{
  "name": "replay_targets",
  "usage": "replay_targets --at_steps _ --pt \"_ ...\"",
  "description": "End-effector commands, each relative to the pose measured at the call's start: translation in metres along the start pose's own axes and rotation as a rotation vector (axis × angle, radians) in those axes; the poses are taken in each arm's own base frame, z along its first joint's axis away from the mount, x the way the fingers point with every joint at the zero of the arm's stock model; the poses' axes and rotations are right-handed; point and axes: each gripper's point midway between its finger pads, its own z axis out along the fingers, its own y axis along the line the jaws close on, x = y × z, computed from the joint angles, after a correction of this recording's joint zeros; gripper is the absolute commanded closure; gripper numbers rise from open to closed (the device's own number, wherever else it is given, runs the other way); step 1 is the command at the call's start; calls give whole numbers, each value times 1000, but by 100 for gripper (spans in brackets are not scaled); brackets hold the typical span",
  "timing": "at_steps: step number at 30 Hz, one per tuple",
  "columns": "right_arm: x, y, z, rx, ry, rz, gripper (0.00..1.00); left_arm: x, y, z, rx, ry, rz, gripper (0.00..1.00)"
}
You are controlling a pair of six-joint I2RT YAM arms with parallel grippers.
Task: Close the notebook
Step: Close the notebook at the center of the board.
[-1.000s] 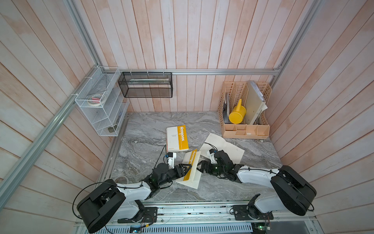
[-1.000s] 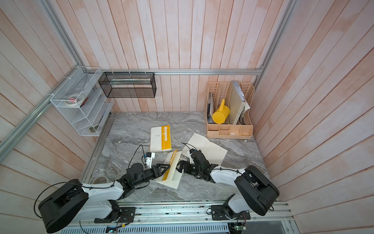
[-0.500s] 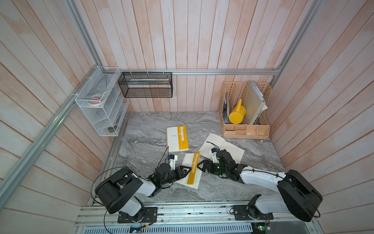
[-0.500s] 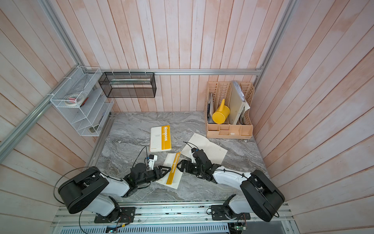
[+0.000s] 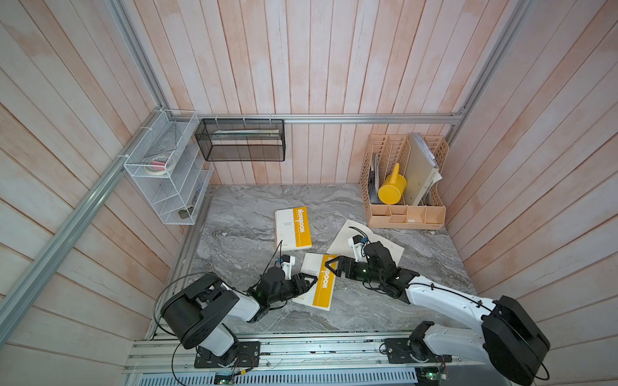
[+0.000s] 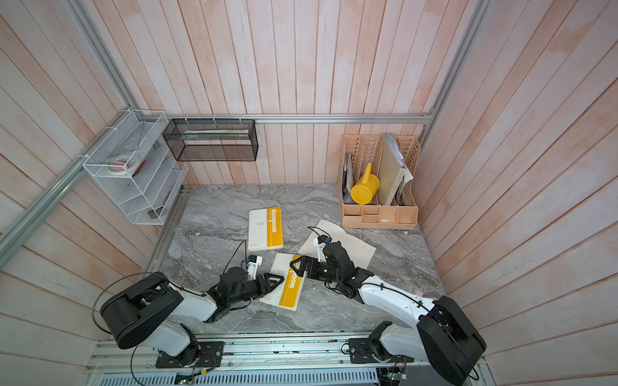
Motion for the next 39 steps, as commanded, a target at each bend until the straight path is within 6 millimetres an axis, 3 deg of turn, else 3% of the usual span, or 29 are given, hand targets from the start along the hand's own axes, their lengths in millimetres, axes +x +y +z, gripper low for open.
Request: replay_targets --at_steps 1,10,22,31,39 --pt "0 11 6 -78 4 18 2 3 21 2 -121 17 -8 43" --pt "10 16 23 -111 49 25 2 9 32 6 -170 54 -40 43" --pt "49 -19 46 -76 136 102 2 8 27 3 -158 53 -50 43" --pt "61 -38 48 -6 167 125 2 13 25 -3 -218 107 -59 43" --pt "67 -43 48 20 201 118 2 8 6 -15 -309 211 9 42"
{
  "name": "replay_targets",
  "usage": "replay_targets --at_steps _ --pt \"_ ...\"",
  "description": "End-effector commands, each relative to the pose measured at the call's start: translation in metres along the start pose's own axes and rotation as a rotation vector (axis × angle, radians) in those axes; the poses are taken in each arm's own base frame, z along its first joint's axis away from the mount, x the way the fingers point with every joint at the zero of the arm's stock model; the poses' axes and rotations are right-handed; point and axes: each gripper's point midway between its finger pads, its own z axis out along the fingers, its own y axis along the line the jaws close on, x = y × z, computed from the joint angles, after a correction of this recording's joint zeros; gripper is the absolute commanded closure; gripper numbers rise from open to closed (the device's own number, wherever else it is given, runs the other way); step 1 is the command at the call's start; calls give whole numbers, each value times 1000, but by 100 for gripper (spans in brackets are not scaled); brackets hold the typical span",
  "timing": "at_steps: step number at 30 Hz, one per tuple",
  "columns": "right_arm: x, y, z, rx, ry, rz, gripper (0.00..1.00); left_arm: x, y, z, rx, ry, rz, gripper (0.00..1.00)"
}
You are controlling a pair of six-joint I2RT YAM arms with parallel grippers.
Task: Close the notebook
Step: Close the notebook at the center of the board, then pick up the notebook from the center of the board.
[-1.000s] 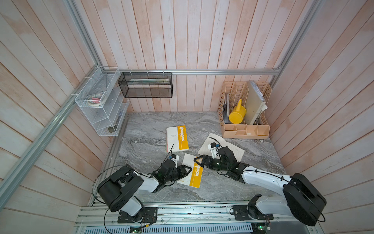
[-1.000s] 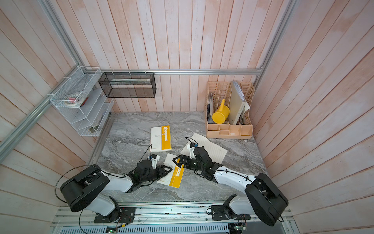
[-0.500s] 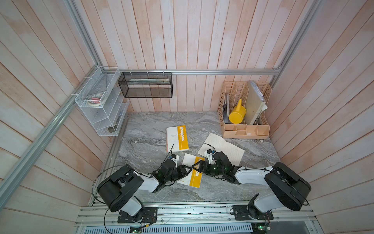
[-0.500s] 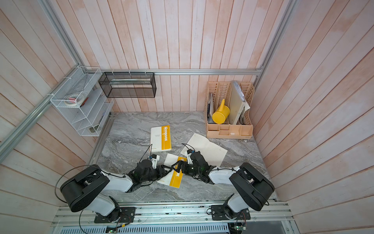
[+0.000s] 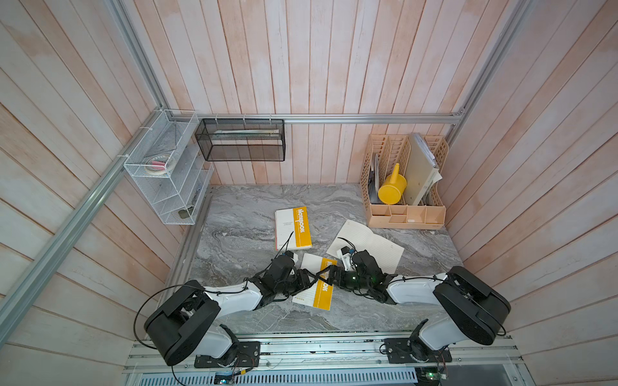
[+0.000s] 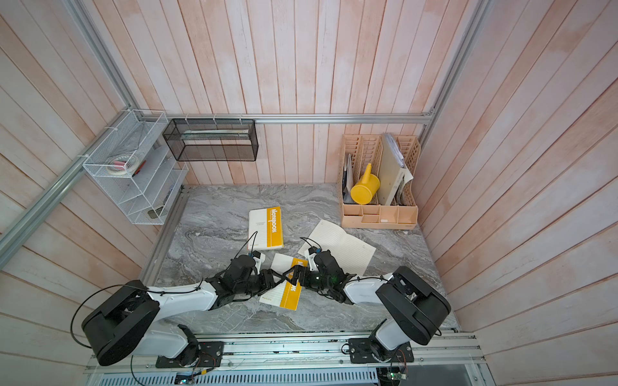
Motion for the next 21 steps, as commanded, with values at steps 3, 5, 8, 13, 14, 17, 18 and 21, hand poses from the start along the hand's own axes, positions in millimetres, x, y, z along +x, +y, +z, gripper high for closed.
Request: replay_targets --at_steps 3,5,8,13,14,17,18,21 --pt "15 -18 2 64 56 26 2 16 23 -11 -143 141 28 44" --pt "15 -18 1 64 52 30 2 17 32 -13 -182 158 40 44" --pt "16 -19 0 67 57 33 2 15 43 -18 -219 152 45 44" --pt "19 -19 -1 75 75 23 2 -2 52 -31 -201 100 32 44" --pt "18 -20 -1 79 74 22 2 -8 52 -34 -184 89 33 44" --pt "18 -22 -2 91 72 24 2 -20 58 -42 -176 69 35 44" --pt "18 -22 -2 90 71 23 2 -22 61 -44 -174 68 32 45" --pt "16 -21 -2 87 60 25 2 -30 65 -47 -162 64 32 47"
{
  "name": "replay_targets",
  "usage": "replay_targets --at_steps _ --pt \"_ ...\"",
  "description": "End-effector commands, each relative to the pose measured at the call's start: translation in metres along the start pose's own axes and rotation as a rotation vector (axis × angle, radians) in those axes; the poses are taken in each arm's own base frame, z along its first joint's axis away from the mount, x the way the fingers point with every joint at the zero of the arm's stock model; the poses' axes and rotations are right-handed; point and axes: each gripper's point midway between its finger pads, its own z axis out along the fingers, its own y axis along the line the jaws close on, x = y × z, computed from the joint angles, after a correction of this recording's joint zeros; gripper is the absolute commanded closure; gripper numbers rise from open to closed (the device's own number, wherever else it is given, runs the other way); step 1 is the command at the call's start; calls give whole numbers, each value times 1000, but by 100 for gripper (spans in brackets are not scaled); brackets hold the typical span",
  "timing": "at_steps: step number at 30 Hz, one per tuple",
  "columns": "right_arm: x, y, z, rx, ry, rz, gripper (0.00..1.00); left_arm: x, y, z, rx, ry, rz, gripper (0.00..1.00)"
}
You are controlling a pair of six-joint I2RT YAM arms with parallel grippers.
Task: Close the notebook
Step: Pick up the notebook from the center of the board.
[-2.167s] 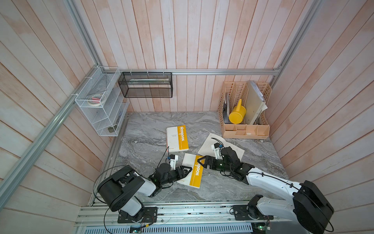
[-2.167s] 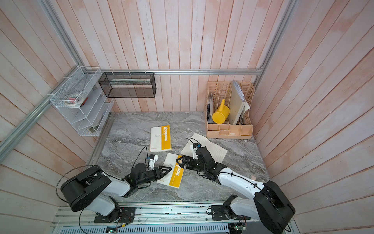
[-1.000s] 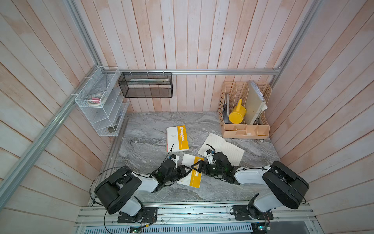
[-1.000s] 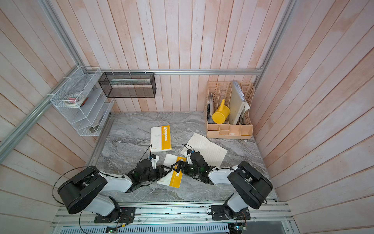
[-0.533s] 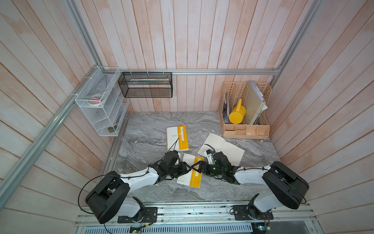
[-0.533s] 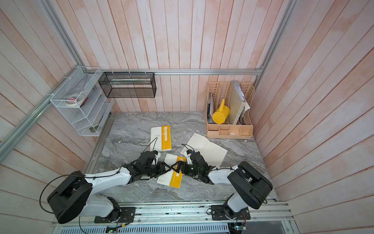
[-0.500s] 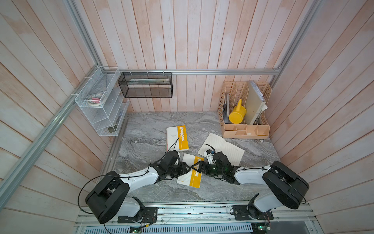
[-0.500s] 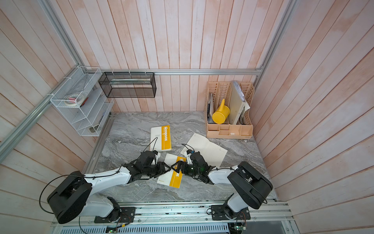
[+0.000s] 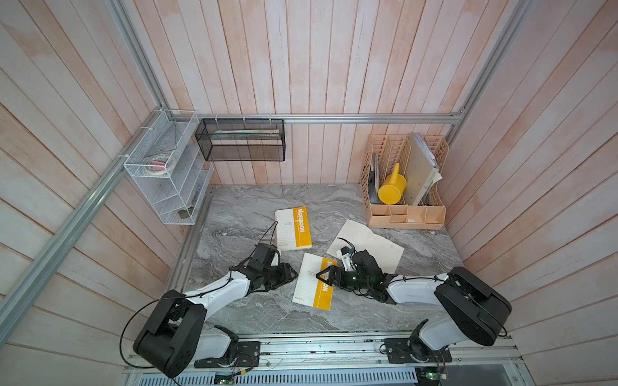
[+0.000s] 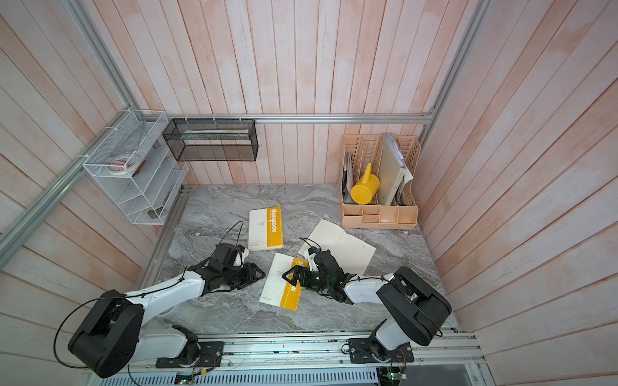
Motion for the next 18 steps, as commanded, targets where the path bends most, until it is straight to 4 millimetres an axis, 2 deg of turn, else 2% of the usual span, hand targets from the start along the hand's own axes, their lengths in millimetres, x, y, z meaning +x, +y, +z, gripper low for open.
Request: replay_targets --at_steps 1,6,11,18 --pt "13 -19 -2 77 43 37 2 3 6 -1 23 36 41 48" --pt "8 -17 -5 86 17 33 2 -4 8 7 65 49 23 49" --pt "10 -21 -7 95 13 40 2 -5 5 23 114 91 7 50" --pt "10 -20 -10 88 3 38 2 -10 3 34 131 115 1 50"
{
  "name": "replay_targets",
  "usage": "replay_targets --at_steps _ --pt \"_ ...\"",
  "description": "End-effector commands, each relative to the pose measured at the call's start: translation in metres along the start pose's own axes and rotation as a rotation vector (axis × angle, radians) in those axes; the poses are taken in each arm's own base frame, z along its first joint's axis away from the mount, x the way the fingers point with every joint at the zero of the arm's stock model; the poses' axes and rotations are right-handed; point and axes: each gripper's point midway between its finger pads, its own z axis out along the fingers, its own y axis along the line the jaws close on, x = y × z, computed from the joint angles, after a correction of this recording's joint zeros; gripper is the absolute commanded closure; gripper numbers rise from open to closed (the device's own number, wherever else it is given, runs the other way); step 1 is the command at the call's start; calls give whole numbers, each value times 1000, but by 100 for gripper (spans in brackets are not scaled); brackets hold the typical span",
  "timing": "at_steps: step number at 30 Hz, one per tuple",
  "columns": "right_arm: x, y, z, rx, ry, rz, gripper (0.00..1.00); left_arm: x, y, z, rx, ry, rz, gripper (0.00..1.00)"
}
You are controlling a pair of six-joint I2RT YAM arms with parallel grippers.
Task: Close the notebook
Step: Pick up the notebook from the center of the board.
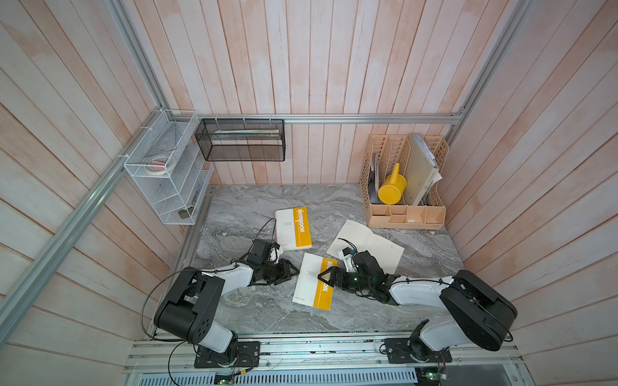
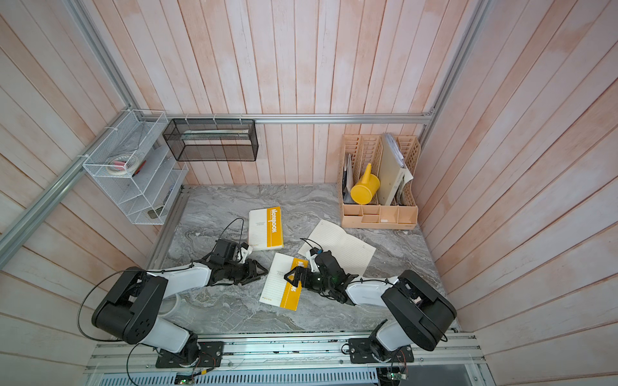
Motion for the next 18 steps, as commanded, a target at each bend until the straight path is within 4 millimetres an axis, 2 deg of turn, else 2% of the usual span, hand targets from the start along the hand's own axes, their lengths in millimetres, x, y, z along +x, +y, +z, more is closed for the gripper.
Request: replay_targets --at_steps 1,18 --pt "8 -17 -3 62 8 27 2 1 7 8 -10 24 -1 50" --pt "9 -18 -2 61 14 28 2 17 8 27 126 94 -70 59"
